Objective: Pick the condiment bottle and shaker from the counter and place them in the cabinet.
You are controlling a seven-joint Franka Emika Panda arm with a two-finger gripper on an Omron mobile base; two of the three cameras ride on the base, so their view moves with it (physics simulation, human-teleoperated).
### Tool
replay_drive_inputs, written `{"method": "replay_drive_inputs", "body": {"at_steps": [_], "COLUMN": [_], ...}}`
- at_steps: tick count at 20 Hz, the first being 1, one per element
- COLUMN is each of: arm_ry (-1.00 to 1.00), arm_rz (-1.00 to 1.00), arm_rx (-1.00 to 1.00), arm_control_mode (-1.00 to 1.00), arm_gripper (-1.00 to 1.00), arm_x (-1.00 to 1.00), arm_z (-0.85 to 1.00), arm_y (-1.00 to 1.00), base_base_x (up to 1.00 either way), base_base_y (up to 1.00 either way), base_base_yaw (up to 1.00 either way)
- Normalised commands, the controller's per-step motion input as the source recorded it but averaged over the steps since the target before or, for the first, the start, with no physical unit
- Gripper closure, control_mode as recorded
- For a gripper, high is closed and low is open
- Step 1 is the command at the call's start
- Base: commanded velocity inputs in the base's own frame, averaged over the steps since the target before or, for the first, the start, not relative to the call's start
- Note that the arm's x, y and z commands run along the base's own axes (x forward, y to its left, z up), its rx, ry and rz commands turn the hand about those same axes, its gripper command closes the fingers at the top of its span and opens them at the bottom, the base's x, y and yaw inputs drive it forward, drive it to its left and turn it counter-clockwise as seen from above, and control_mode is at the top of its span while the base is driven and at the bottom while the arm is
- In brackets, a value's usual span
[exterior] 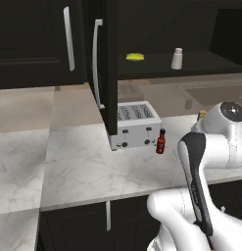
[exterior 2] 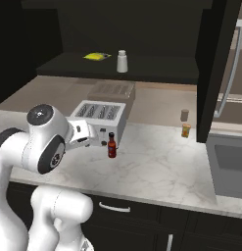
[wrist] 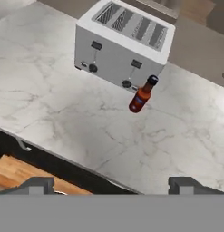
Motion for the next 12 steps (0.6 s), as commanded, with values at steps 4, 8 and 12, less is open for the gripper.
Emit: {"method": "replay_drive_inputs", "body": {"at_steps": [4, 8, 12], "arm_ry": [0.00, 0.00, 0.00], "arm_rz": [-0.33, -0.26, -0.11], "arm_rx": [0.00, 0.00, 0.02], "arm_control_mode": [-1.00, -1.00, -1.00], "arm_gripper": [-1.00, -1.00, -1.00], "arm_x": [0.21, 0.20, 0.30], "arm_z": [-0.20, -0.17, -0.10], "arm_y": [0.00, -0.03, -0.16], "base_base_x": [0.00, 0.00, 0.00], "base_base_y": [0.00, 0.00, 0.00], "base_base_yaw": [0.00, 0.00, 0.00]}}
